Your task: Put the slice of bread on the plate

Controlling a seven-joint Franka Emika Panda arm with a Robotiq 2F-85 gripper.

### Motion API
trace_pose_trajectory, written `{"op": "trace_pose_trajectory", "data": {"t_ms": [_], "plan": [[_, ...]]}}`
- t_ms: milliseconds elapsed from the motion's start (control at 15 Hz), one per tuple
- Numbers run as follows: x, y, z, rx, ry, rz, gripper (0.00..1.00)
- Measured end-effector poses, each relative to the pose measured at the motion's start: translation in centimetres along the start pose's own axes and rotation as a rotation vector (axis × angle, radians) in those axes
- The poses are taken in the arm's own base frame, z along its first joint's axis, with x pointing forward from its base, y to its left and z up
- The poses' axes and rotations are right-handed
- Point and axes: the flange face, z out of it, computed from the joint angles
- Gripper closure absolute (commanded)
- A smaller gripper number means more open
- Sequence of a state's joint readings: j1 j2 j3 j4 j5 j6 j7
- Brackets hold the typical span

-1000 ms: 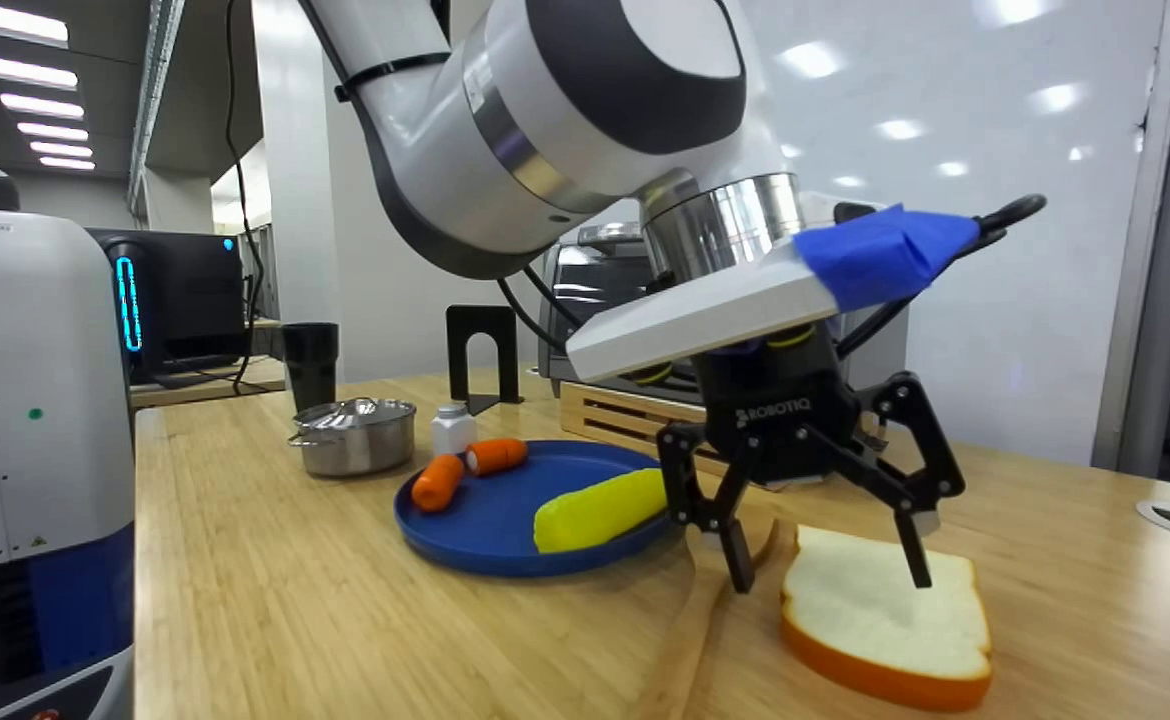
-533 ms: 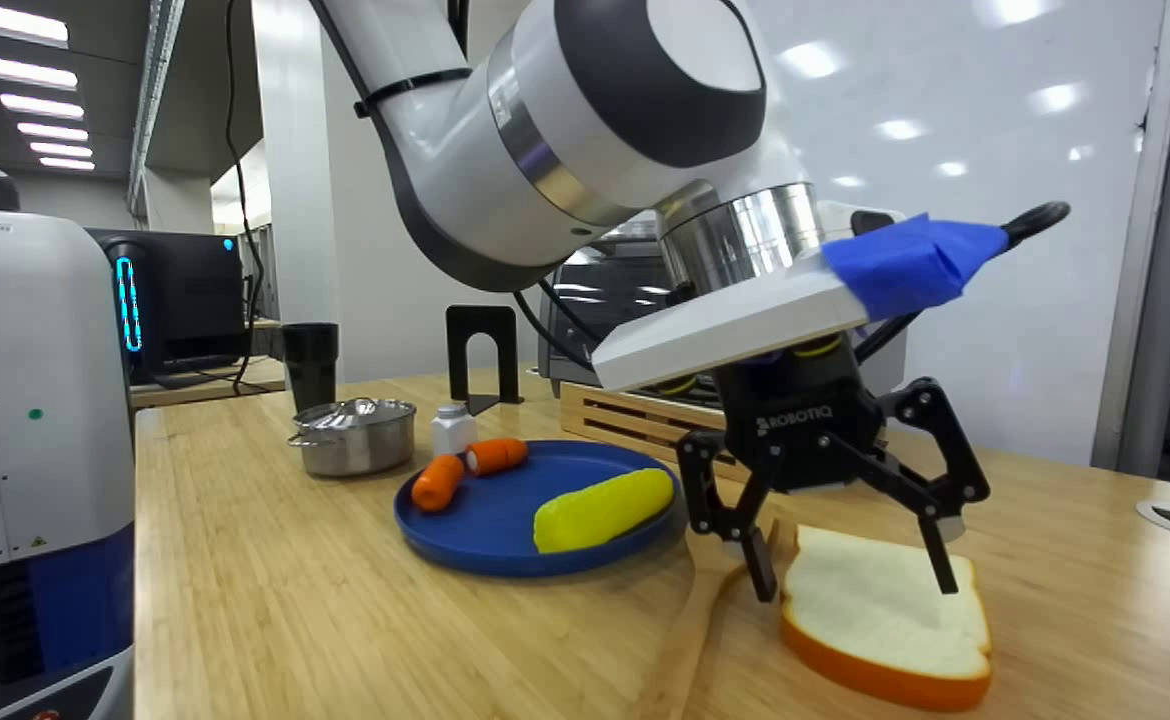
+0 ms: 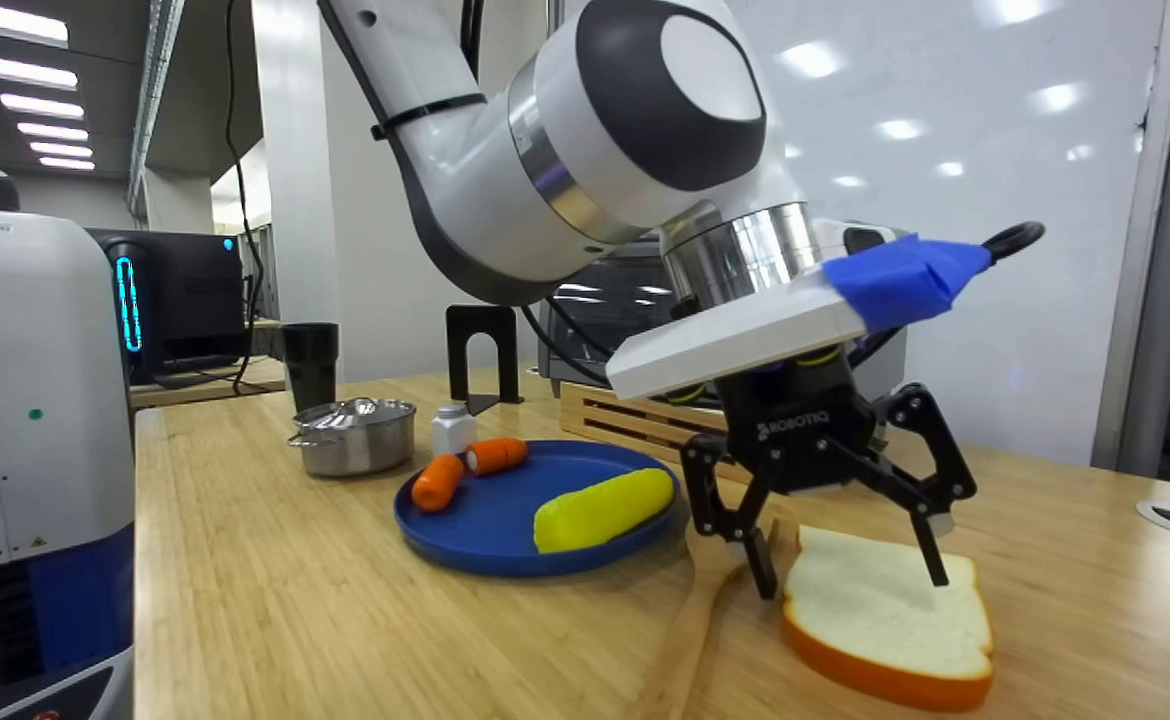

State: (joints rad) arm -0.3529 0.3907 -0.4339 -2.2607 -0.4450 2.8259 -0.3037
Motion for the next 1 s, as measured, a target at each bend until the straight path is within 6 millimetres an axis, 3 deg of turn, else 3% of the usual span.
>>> {"op": "trace_pose_trajectory", "data": {"t_ms": [133, 200, 333, 800, 1000], "plan": [[0.5, -0.5, 0.0, -0.001, 0.001, -0.013, 0.0], [0.7, -0.7, 0.1, -0.001, 0.001, -0.019, 0.25], [1.0, -1.1, 0.0, -0.001, 0.003, -0.028, 0.34], [1.2, -1.2, -0.2, -0.002, 0.006, -0.033, 0.82], [1.1, -1.1, -0.2, -0.004, 0.006, -0.029, 0.91]]}}
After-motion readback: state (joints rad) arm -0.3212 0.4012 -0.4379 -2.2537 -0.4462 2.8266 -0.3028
